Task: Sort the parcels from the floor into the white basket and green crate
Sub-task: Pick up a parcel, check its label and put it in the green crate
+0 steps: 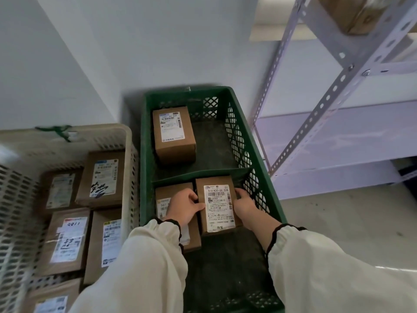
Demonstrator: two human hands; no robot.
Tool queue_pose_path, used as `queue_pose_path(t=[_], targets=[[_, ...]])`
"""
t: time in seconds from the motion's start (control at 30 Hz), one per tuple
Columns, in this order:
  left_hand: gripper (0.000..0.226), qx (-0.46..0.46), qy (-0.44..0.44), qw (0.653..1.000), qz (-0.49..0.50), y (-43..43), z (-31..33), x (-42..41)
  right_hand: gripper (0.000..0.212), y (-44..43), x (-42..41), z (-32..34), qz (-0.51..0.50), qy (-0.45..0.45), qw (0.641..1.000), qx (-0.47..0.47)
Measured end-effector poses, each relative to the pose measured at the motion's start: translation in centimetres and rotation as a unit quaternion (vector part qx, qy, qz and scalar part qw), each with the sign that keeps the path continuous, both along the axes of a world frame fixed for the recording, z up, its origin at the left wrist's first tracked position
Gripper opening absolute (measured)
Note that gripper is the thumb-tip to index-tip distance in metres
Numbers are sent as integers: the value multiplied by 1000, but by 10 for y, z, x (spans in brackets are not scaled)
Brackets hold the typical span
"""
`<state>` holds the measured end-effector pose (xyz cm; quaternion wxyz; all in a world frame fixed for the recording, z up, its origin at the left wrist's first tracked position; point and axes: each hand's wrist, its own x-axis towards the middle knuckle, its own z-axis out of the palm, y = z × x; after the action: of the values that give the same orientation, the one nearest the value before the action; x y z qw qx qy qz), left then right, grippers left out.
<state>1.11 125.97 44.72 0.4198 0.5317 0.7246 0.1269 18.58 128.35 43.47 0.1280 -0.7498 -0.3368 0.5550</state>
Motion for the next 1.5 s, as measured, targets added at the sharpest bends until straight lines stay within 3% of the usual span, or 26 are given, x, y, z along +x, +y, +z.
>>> queue_pose_path(t=[0.4,0.6,0.73,0.83,1.03,1.1,1.3,1.5], targets=[[19,36,35,999,-13,-2,-12,-1,49,-1,1,-7,47,-53,997,45],[20,64,24,997,-36,-5,4,-12,61,-16,-11,19,71,-134,981,123],[15,85,33,994,-51,0,30,-25,68,-9,-18,56,140,-164,961,174],[14,99,34,993,-51,3,56,-31,66,-3,-32,87,166,-120,955,215],[37,126,43,991,-3,-10,115,-68,66,9,-77,146,271,-97,920,265],[38,125,60,990,15,-24,137,-90,65,9,-95,162,330,-109,897,274],[53,80,207,975,29,-78,199,-141,53,-8,-145,204,526,-192,772,301],[55,78,223,967,98,-126,225,-155,55,-32,-174,225,592,-204,710,322]])
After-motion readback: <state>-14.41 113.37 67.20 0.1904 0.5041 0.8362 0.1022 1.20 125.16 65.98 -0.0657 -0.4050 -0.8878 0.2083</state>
